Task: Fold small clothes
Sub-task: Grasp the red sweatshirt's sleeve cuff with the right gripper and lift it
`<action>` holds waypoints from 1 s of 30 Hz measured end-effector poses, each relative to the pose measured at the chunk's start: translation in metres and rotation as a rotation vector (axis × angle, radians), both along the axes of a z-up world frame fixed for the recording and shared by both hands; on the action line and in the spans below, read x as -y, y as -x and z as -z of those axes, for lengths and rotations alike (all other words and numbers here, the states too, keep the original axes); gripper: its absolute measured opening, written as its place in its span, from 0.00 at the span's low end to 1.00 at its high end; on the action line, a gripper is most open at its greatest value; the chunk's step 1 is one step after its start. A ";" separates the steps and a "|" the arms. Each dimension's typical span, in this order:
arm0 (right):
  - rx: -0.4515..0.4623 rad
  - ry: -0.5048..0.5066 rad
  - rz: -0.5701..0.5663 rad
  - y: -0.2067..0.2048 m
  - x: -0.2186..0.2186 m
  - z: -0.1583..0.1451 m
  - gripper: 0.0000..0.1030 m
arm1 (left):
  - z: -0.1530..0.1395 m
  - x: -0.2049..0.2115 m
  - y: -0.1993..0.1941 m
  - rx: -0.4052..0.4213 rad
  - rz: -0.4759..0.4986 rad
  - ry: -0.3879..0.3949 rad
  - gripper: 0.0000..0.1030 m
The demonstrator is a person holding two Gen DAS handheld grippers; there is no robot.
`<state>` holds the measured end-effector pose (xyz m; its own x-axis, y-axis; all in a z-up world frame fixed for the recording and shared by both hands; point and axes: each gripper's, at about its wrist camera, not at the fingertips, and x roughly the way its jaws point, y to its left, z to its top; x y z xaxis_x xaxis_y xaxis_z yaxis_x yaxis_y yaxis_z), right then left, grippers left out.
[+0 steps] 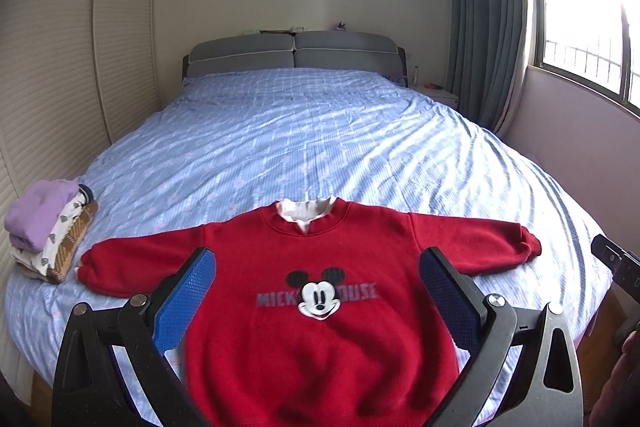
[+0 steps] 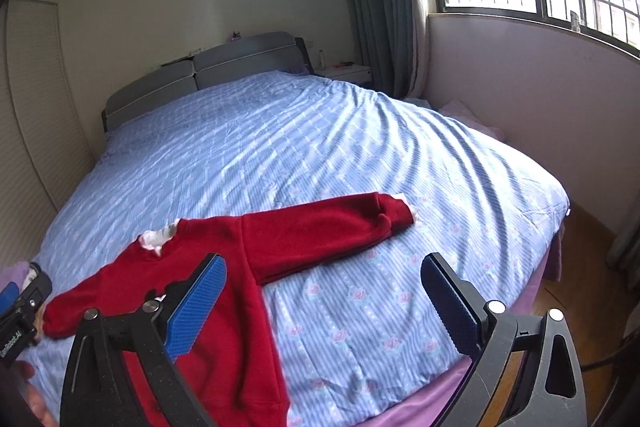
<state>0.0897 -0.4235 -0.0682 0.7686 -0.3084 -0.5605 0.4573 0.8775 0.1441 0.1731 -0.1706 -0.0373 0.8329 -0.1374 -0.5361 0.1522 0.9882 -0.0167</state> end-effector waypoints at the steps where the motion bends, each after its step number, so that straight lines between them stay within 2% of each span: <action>1: -0.002 -0.005 0.021 -0.008 0.012 0.006 0.86 | 0.006 0.011 -0.011 -0.010 0.010 0.008 1.00; 2: -0.009 -0.020 0.041 -0.017 0.024 0.012 0.77 | 0.011 0.022 -0.020 -0.017 0.014 0.011 1.00; 4: -0.010 -0.070 0.068 -0.031 0.050 0.027 0.64 | 0.022 0.043 -0.037 -0.028 0.024 0.012 1.00; 8: -0.037 -0.171 0.116 -0.059 0.097 0.062 0.53 | 0.042 0.078 -0.066 -0.046 0.036 0.015 1.00; 13: -0.040 -0.298 0.174 -0.088 0.145 0.102 0.47 | 0.064 0.106 -0.099 -0.070 0.036 0.015 1.00; 22: -0.072 -0.438 0.244 -0.130 0.195 0.162 0.46 | 0.098 0.130 -0.144 -0.111 0.017 0.010 1.00; 27: -0.053 -0.535 0.236 -0.142 0.212 0.188 0.36 | 0.108 0.134 -0.155 -0.114 0.017 -0.010 1.00; 28: -0.042 -0.551 0.229 -0.144 0.214 0.191 0.27 | 0.109 0.133 -0.155 -0.117 0.015 -0.012 1.00; 30: -0.035 -0.561 0.223 -0.146 0.215 0.194 0.17 | 0.109 0.129 -0.156 -0.122 0.010 -0.009 1.00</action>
